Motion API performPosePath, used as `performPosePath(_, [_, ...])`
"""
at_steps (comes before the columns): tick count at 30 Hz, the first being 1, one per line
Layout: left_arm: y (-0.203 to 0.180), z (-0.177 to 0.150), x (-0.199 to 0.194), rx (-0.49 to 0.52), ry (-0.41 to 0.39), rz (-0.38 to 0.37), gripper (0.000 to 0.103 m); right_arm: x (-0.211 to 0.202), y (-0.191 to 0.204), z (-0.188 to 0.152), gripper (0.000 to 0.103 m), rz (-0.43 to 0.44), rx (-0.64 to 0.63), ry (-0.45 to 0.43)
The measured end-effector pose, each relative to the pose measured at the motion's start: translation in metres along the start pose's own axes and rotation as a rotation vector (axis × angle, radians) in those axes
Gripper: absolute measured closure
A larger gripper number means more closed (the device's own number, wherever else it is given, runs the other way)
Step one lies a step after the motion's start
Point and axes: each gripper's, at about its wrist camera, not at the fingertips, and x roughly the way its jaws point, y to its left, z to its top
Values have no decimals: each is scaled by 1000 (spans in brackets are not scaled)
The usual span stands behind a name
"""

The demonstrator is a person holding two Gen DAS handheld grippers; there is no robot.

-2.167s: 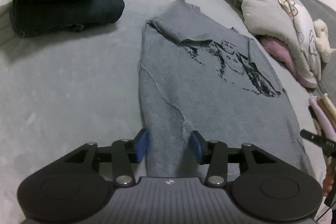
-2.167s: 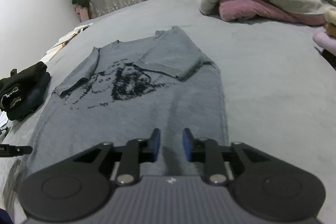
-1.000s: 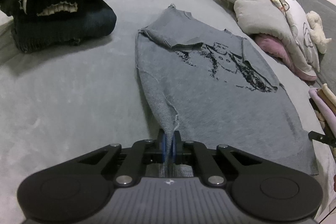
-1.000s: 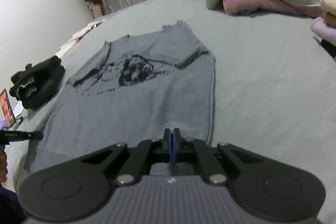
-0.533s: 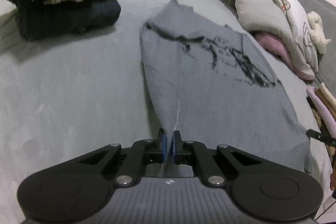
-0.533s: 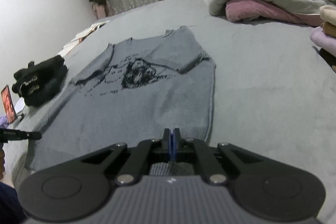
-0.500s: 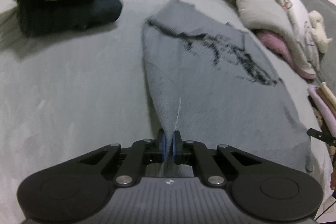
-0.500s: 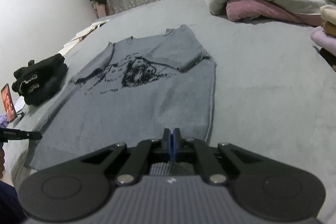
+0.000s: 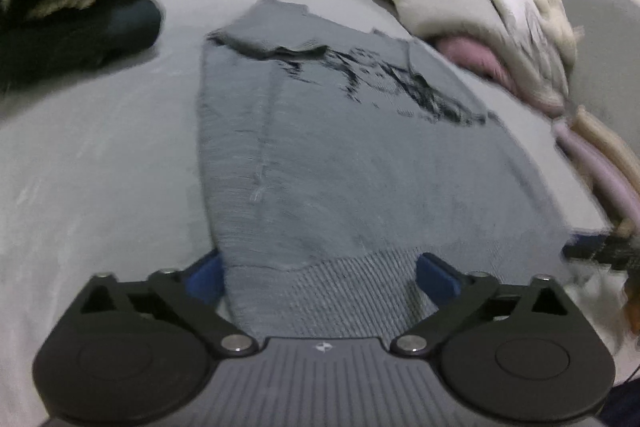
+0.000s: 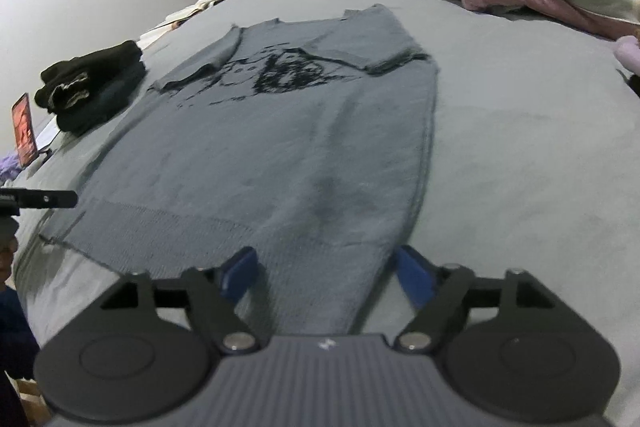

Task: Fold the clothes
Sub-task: 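Open both grippers and place them at the ribbed hem band, then close the right gripper on the hem band while the left gripper closes on it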

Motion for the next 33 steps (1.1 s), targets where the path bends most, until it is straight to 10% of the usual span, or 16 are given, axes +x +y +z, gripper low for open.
performPosePath(8, [-3, 3, -20, -9, -91, 154, 1, 6, 7, 1, 25, 9, 16, -18])
performPosePath(12, [4, 5, -34, -13, -149, 229, 3, 8, 8, 3, 44, 7, 24, -23])
performPosePath(16, [7, 3, -27, -36, -117, 222, 20, 10, 9, 5, 60, 4, 32, -29])
performPosePath(30, [6, -3, -10, -80, -58, 184, 21, 17, 12, 8, 55, -19, 29, -42])
performPosePath(33, [2, -4, -7, -60, -58, 179, 25, 17, 13, 8, 68, -25, 23, -43])
